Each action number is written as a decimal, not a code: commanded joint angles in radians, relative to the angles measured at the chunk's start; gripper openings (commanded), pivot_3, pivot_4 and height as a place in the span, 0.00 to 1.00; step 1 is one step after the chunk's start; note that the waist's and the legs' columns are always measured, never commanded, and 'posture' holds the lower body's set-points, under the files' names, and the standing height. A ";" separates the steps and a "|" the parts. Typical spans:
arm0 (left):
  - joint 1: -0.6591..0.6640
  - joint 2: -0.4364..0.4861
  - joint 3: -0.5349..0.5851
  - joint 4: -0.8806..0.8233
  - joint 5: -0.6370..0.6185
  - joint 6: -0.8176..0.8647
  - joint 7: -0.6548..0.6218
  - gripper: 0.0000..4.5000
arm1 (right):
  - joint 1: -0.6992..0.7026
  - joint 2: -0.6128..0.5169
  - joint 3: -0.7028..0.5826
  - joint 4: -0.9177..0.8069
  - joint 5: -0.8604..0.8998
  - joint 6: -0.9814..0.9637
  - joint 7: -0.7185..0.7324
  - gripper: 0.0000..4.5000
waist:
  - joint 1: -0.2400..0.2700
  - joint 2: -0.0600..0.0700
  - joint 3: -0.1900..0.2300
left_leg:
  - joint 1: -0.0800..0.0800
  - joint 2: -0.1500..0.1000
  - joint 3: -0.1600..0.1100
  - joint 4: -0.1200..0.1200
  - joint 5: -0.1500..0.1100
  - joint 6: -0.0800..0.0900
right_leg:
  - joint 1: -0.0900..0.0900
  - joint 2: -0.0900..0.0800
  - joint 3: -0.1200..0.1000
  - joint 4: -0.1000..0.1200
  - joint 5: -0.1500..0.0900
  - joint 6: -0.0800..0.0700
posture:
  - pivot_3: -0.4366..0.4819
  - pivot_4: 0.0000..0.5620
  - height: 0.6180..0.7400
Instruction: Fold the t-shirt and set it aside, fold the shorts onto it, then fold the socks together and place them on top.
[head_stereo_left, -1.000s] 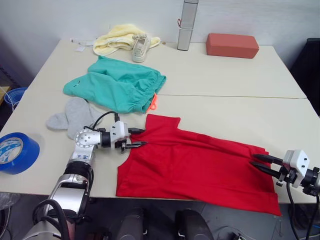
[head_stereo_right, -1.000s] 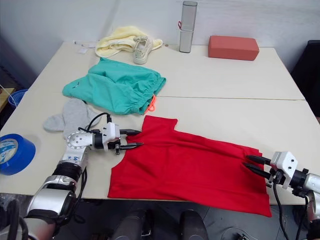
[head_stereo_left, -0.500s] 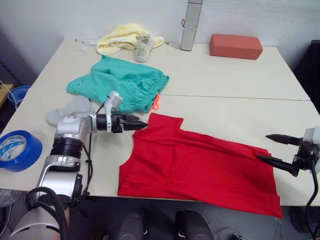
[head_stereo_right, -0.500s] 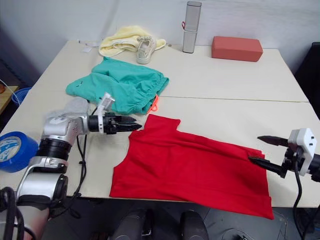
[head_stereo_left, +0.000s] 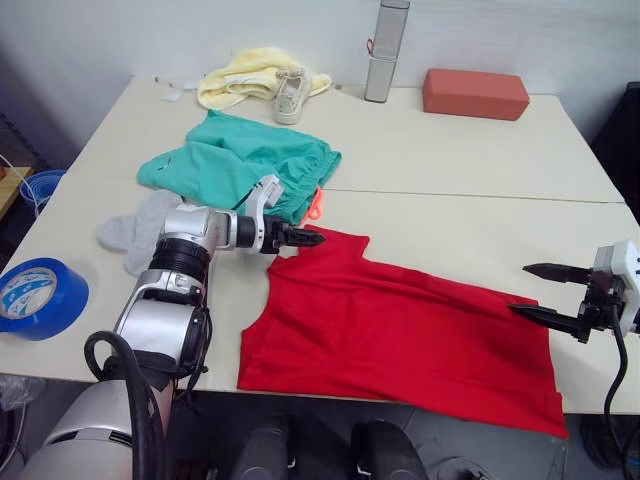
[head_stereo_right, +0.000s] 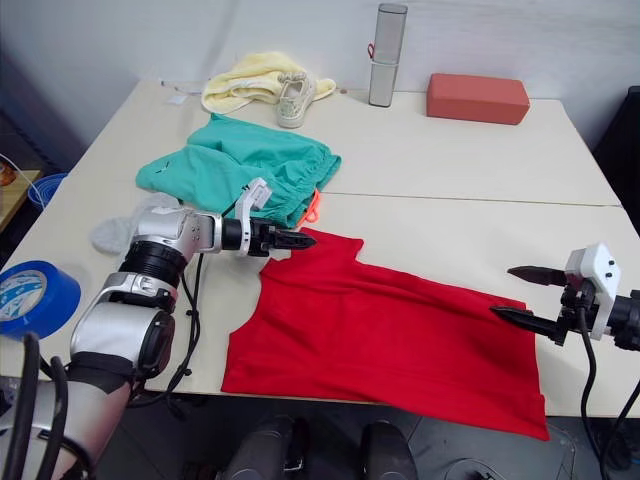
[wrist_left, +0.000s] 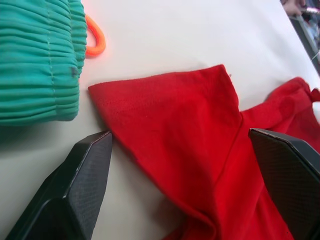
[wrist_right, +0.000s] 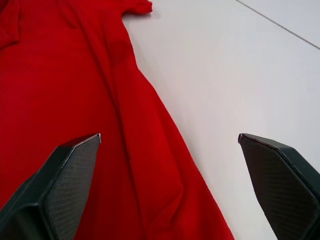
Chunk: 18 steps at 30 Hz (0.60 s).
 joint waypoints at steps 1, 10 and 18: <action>-0.008 -0.034 -0.023 0.080 0.036 -0.023 0.007 1.00 | 0.001 -0.038 -0.023 0.024 -0.007 -0.026 0.029 1.00 | 0.004 0.000 0.000 | 0.000 0.000 0.000 0.000 0.000 0.000 | 0.000 0.000 0.000 0.000 0.000 0.000 | 0.48 0.27 1.00; 0.007 -0.073 0.004 0.132 0.059 -0.191 0.025 0.58 | -0.019 -0.056 -0.029 0.116 -0.037 -0.087 0.054 1.00 | 0.005 0.000 0.000 | 0.000 -0.001 0.000 0.000 0.000 0.000 | 0.000 -0.001 0.000 0.000 0.000 0.001 | 0.48 0.27 1.00; 0.098 -0.070 0.041 0.025 0.032 -0.381 -0.081 0.00 | -0.027 -0.083 0.015 0.136 -0.075 -0.078 0.095 1.00 | 0.001 0.000 0.000 | 0.000 -0.001 0.001 0.000 0.000 0.000 | -0.001 0.000 -0.001 0.000 0.000 0.001 | 0.48 0.27 1.00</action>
